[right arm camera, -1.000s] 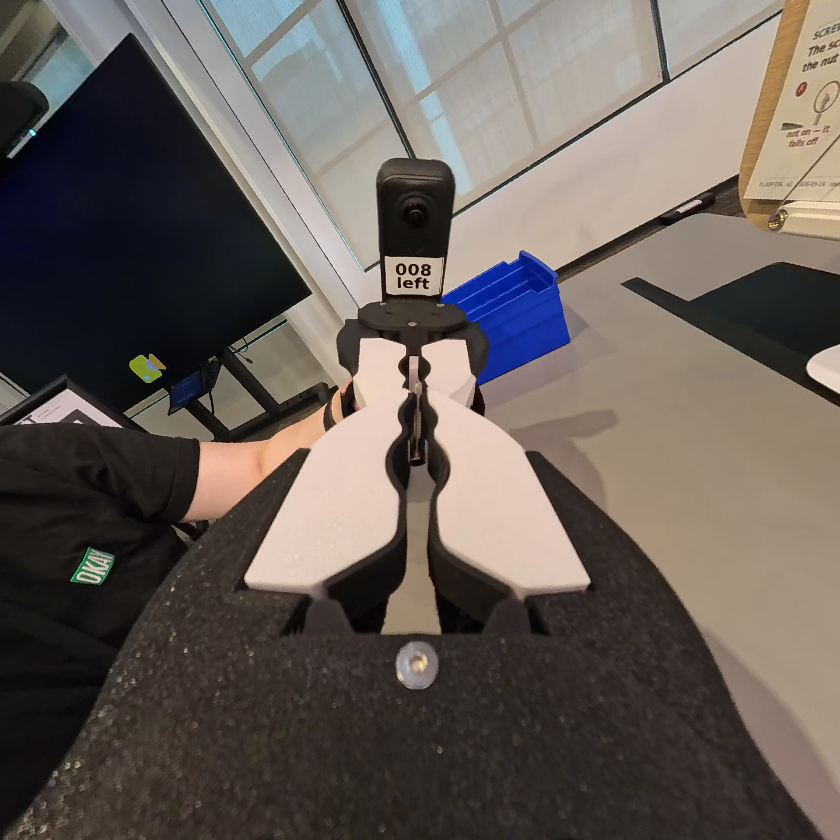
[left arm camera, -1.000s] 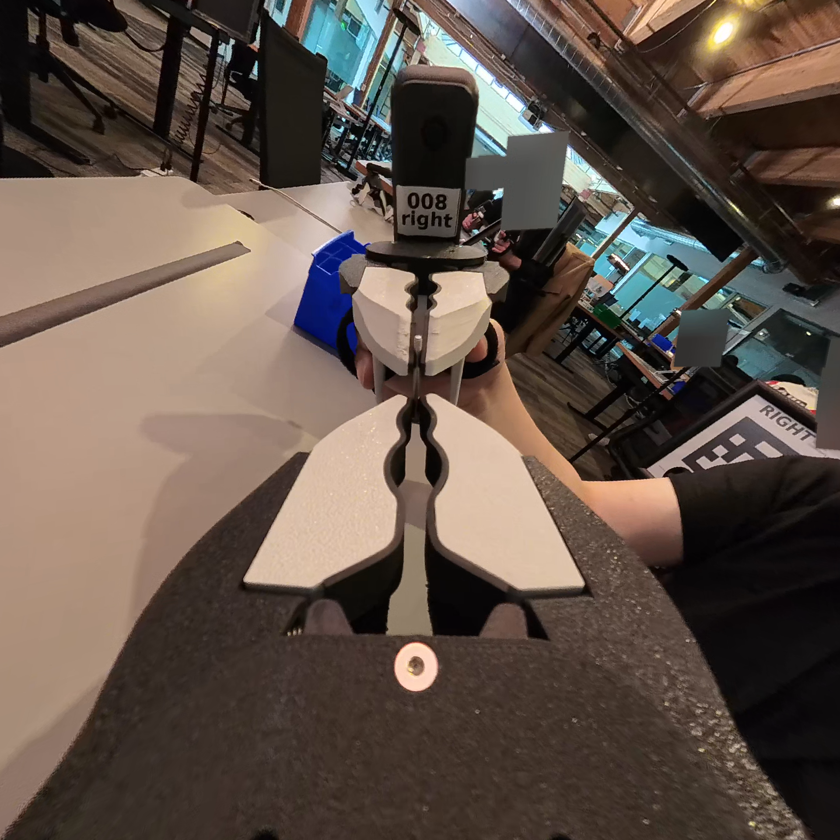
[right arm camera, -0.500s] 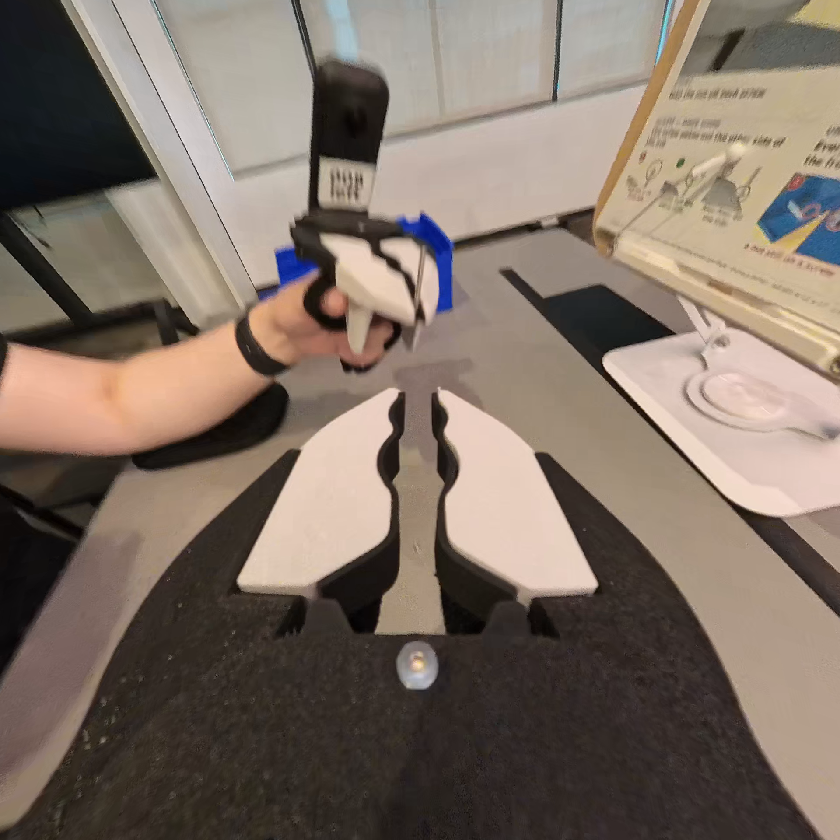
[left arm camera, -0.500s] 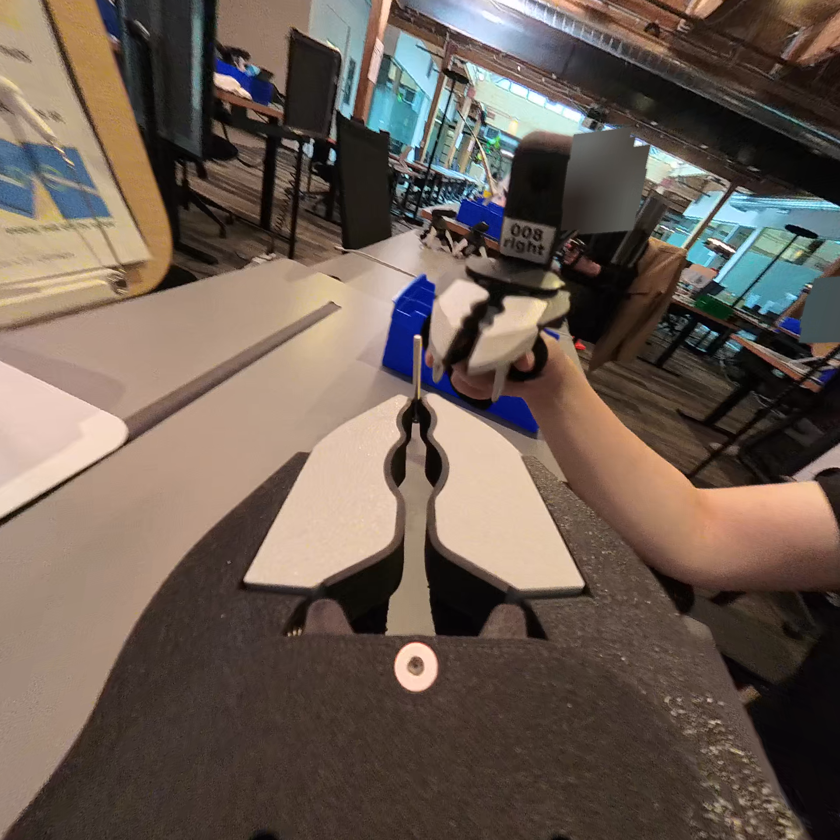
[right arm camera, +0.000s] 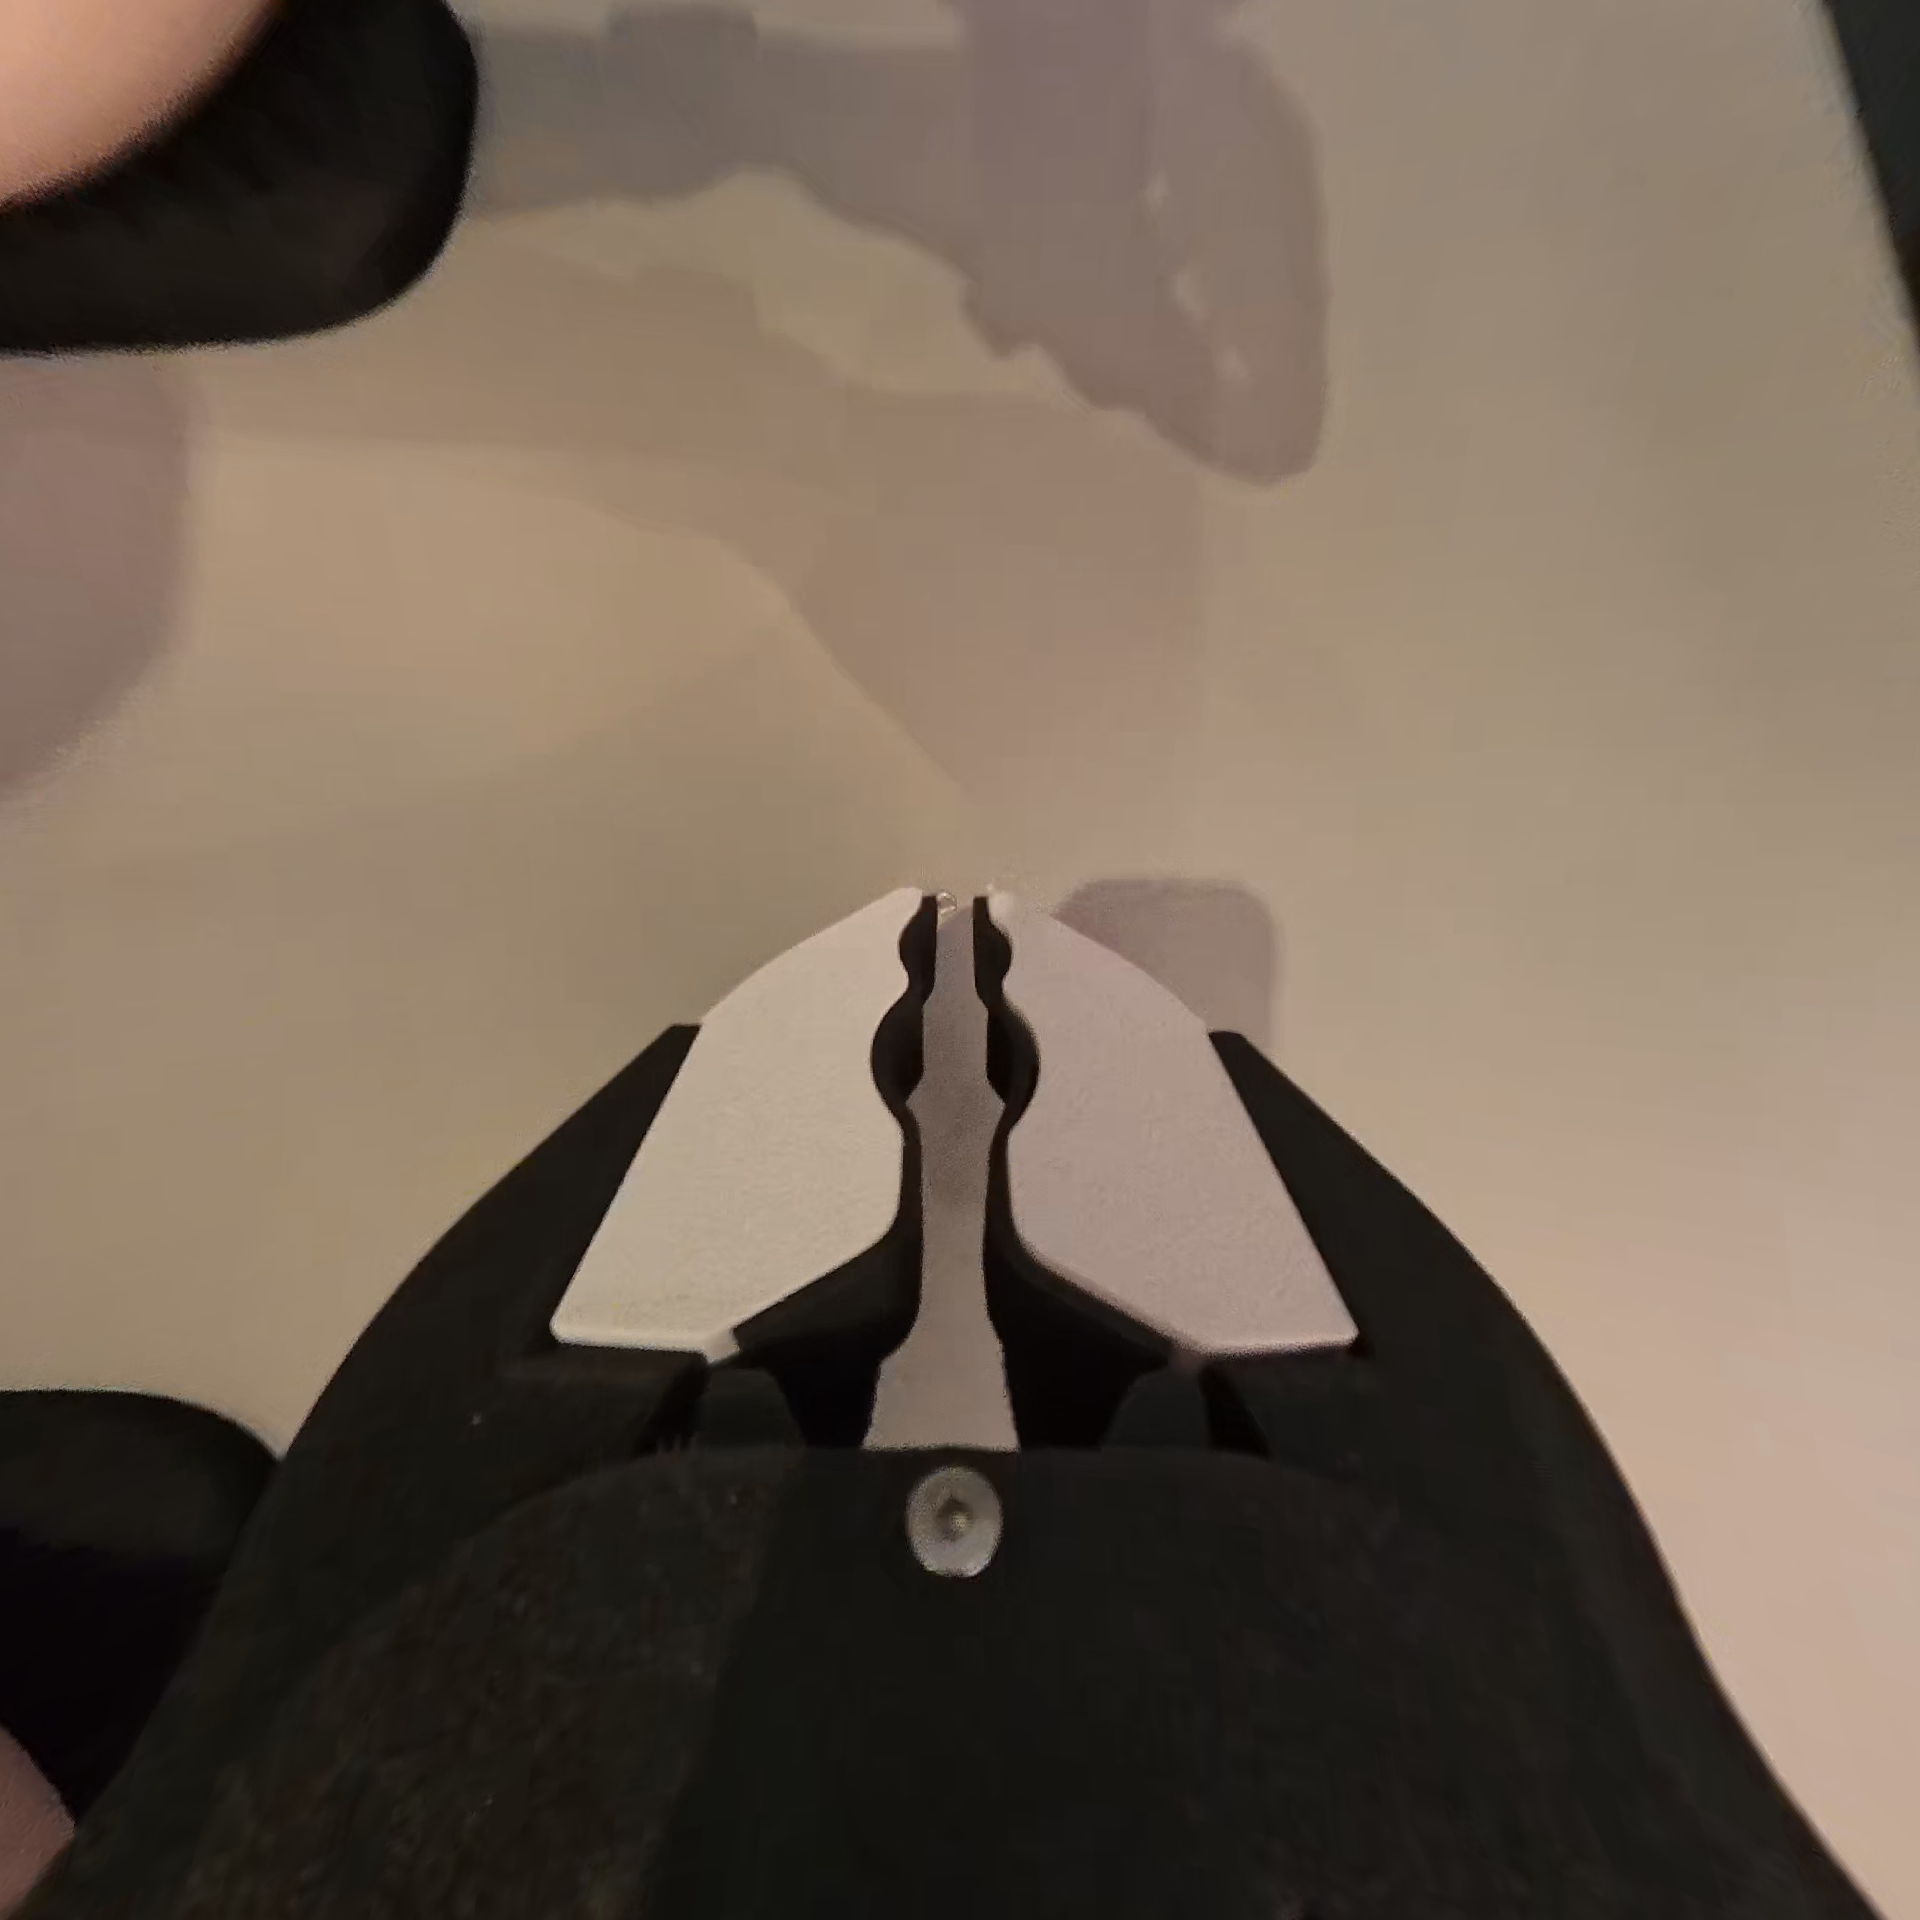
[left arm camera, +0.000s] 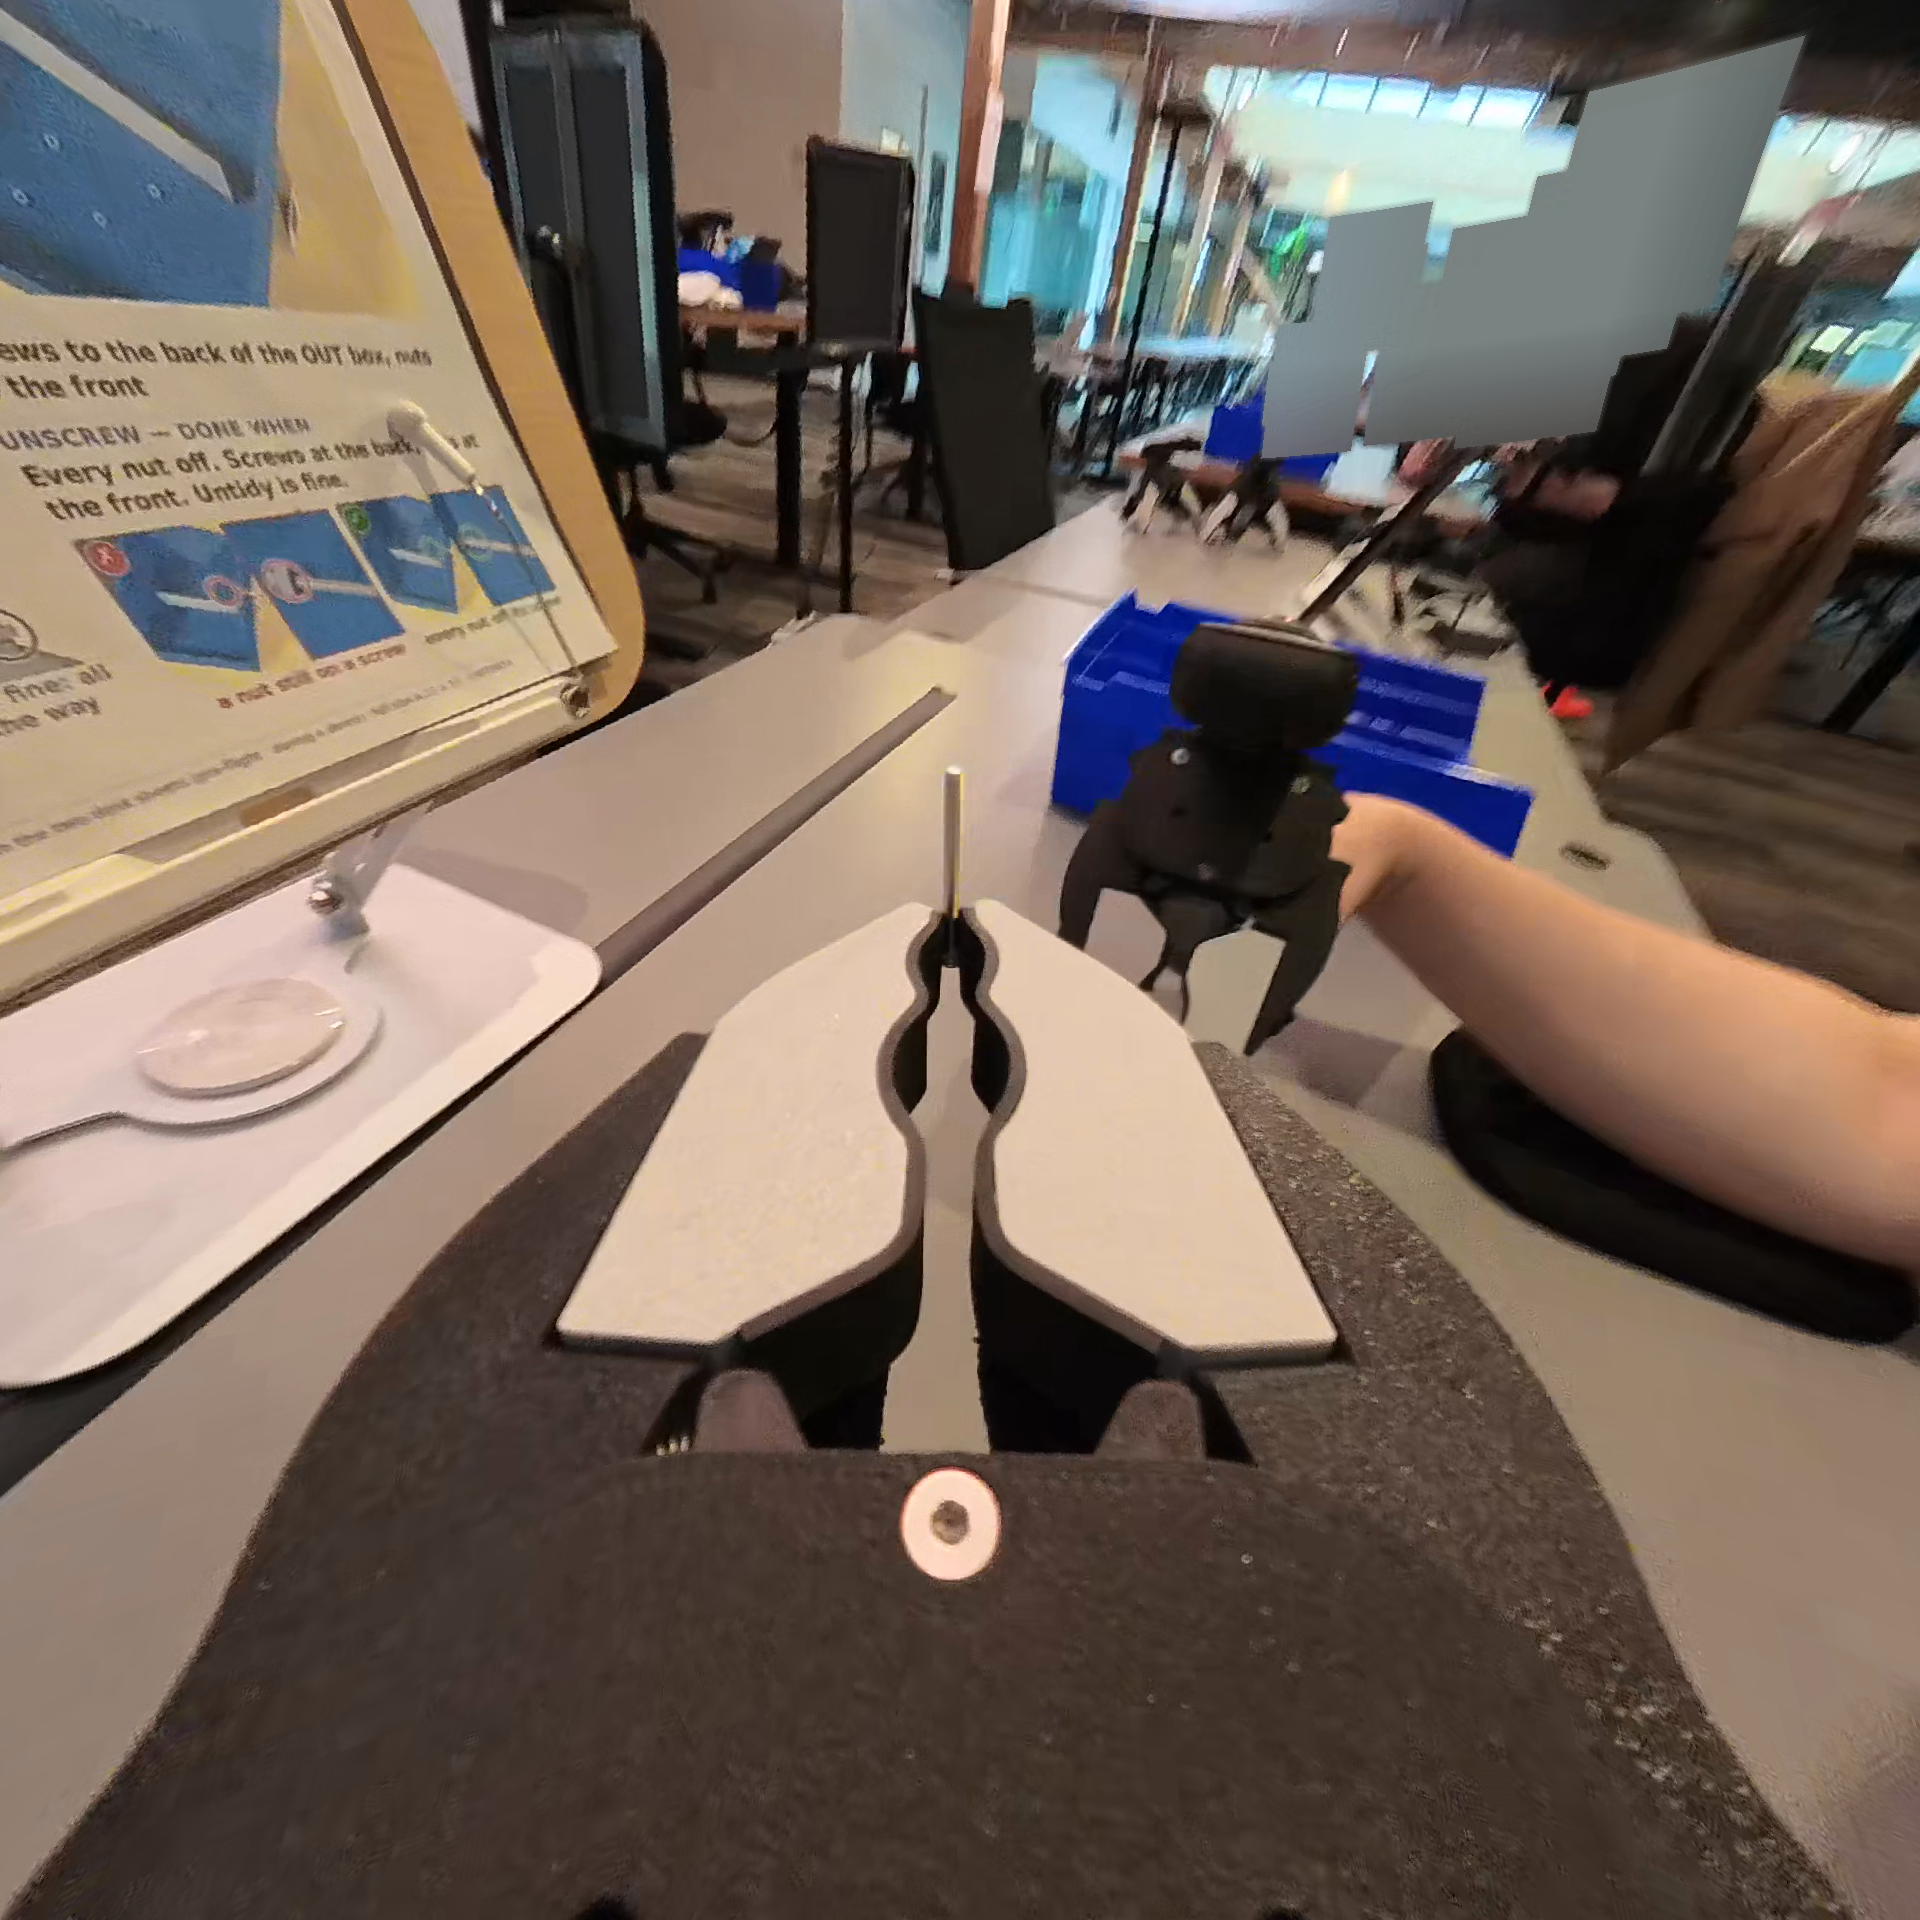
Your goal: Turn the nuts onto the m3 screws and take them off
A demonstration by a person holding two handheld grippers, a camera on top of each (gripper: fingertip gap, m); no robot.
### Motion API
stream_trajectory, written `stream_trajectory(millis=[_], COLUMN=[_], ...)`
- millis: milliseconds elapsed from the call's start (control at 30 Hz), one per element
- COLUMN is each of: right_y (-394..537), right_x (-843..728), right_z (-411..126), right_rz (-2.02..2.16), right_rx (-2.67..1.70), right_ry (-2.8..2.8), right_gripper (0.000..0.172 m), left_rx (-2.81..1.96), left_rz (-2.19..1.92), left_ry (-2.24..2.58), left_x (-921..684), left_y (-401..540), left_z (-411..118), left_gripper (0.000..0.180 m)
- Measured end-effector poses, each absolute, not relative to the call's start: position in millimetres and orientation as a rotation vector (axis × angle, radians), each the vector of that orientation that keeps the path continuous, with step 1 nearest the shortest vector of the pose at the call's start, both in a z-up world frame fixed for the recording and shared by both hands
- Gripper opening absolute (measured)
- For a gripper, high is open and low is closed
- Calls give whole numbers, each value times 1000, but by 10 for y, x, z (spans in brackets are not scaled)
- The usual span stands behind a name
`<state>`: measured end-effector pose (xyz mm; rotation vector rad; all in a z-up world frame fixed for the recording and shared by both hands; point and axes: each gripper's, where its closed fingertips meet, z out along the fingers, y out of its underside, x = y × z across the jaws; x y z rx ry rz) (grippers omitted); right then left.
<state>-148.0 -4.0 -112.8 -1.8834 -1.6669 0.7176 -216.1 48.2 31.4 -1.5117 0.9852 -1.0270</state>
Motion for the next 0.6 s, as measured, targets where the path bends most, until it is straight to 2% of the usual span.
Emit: stream_trajectory(millis=[233,600], right_y=[-69,-64], right_x=[-1577,-1575], right_z=[-1491,-1490], right_rz=[588,550], right_rx=[-1956,-1932], right_ry=[-1817,-1840], right_gripper=[8,10], left_rx=[-1553,-1539], left_rz=[-932,-951], left_ry=[1051,1027], left_x=[-2215,-2292], left_y=[479,481], left_z=[251,341], left_gripper=[2,2])
